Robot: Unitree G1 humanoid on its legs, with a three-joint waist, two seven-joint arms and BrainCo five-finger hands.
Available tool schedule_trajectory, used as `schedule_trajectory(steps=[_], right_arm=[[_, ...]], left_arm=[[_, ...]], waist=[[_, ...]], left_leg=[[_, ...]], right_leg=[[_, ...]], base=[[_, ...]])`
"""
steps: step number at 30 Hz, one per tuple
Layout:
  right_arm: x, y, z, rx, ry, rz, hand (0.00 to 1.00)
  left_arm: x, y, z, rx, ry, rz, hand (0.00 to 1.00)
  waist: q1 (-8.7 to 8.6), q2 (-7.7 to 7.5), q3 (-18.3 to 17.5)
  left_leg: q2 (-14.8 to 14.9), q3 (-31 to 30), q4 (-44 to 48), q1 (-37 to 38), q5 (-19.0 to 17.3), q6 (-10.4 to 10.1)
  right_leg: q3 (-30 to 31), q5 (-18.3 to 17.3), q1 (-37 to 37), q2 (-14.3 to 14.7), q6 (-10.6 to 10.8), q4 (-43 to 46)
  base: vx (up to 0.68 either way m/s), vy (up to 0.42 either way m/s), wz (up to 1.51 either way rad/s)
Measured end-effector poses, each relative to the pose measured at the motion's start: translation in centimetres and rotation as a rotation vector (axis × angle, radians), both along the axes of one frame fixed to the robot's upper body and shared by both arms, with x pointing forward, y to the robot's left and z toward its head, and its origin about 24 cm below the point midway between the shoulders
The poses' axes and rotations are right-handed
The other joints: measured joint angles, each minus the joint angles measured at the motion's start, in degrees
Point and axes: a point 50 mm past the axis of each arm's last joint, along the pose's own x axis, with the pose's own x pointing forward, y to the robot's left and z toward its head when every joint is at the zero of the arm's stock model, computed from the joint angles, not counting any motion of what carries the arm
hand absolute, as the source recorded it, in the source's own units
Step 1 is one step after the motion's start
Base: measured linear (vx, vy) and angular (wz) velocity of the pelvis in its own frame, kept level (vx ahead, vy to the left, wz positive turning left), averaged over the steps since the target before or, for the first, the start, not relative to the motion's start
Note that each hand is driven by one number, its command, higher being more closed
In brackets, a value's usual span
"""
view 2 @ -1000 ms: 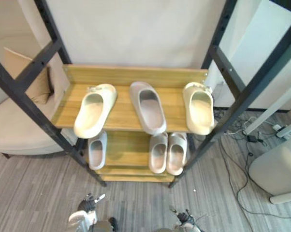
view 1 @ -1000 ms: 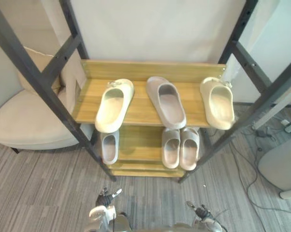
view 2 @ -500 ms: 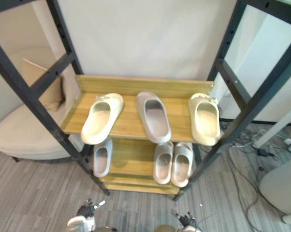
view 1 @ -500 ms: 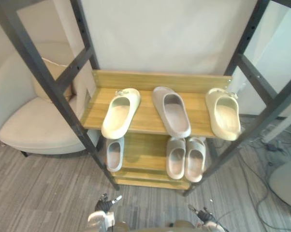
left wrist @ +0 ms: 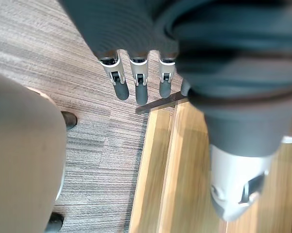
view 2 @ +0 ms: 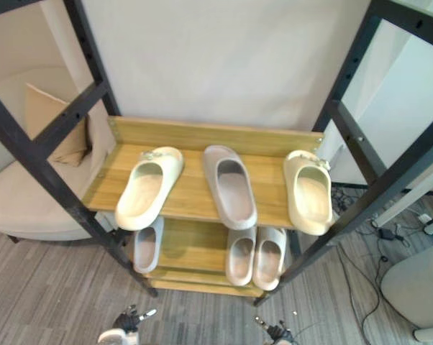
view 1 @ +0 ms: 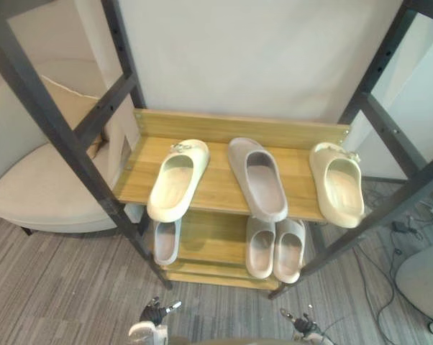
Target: Organize the slippers on the shoe rack
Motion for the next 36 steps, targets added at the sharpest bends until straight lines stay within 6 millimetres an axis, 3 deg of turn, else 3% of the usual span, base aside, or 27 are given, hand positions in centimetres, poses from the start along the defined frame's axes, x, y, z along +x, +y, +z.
schedule_trajectory(steps=[6, 9, 11, 15, 19, 25, 29, 36], right_arm=[[1.5, -0.3, 1.6, -0.083, -0.117, 0.088, 0.00], [3.0, -0.5, 4.0, -0.144, -0.263, 0.140, 0.00], [4.0, -0.8, 6.8, -0.210, -0.404, 0.163, 0.00], [4.4, -1.1, 10.2, -0.293, -0.550, 0.196, 0.00], [4.8, 0.5, 14.4, -0.362, -0.723, 0.287, 0.00], [5.3, 2.5, 18.9, -0.377, -0.942, 0.306, 0.00], [5.6, 3.3, 21.2, -0.375, -1.063, 0.320, 0.00], [5.8, 3.5, 22.9, -0.392, -1.149, 0.336, 0.00]], left_arm=[[0.3, -0.2, 0.0, 0.020, 0.000, -0.039, 0.00], [0.0, -0.3, 0.0, 0.028, 0.006, -0.051, 0.00], [0.0, -0.4, 0.0, 0.032, 0.007, -0.060, 0.00], [-0.1, -0.7, 0.0, 0.034, 0.001, -0.083, 0.00], [-0.1, -0.9, 0.1, 0.048, -0.008, -0.097, 0.00], [0.2, -1.2, 0.3, 0.060, -0.033, -0.130, 0.00], [0.2, -1.3, 0.4, 0.065, -0.036, -0.143, 0.00], [0.2, -1.4, 0.4, 0.074, -0.046, -0.186, 0.00]], waist=[[-0.29, 0.74, -0.01], [-1.25, 1.02, -0.11], [-1.68, 1.14, -0.18], [-2.21, 1.08, -0.22], [-2.50, 1.10, -0.23], [-2.69, 1.19, -0.20], [-2.70, 1.17, -0.21], [-2.72, 1.10, -0.21]], left_leg=[[-0.22, 0.56, -2.53, -0.17, 1.53, 0.56], [-0.10, 1.77, -3.21, -0.14, 1.70, 0.54], [-0.05, 3.20, -3.79, -0.12, 1.70, 0.55], [-0.03, 4.56, -3.80, 0.04, 1.51, 0.69], [0.23, 6.22, -3.71, 1.02, 0.76, 0.71], [0.63, 7.38, -1.53, 0.88, -0.88, 0.77], [0.18, 7.80, -1.26, 0.78, -1.00, 0.90], [-0.49, 7.02, -0.63, 0.01, -1.13, 1.17]], right_leg=[[1.40, 0.33, -2.12, 0.00, 0.31, -0.02], [2.67, 0.65, -3.03, 0.25, 0.35, -0.08], [4.12, 1.26, -3.95, 0.53, 0.38, -0.29], [5.44, 1.89, -3.87, 0.71, 0.34, -1.00], [7.00, 1.93, -3.86, 1.02, 0.35, -0.87], [8.38, 1.77, -3.99, 0.94, 0.55, 0.20], [9.05, 1.56, -4.83, 0.54, 0.86, 1.15], [8.93, 1.69, -4.90, -0.04, 1.08, 1.15]], base=[[-0.08, -0.001, -0.08], [0.00, 0.005, -0.21], [0.05, 0.020, -0.30], [0.08, 0.027, -0.23], [0.05, 0.017, -0.21], [-0.02, 0.003, -0.13], [-0.04, 0.011, -0.07], [-0.01, 0.009, 0.04]])
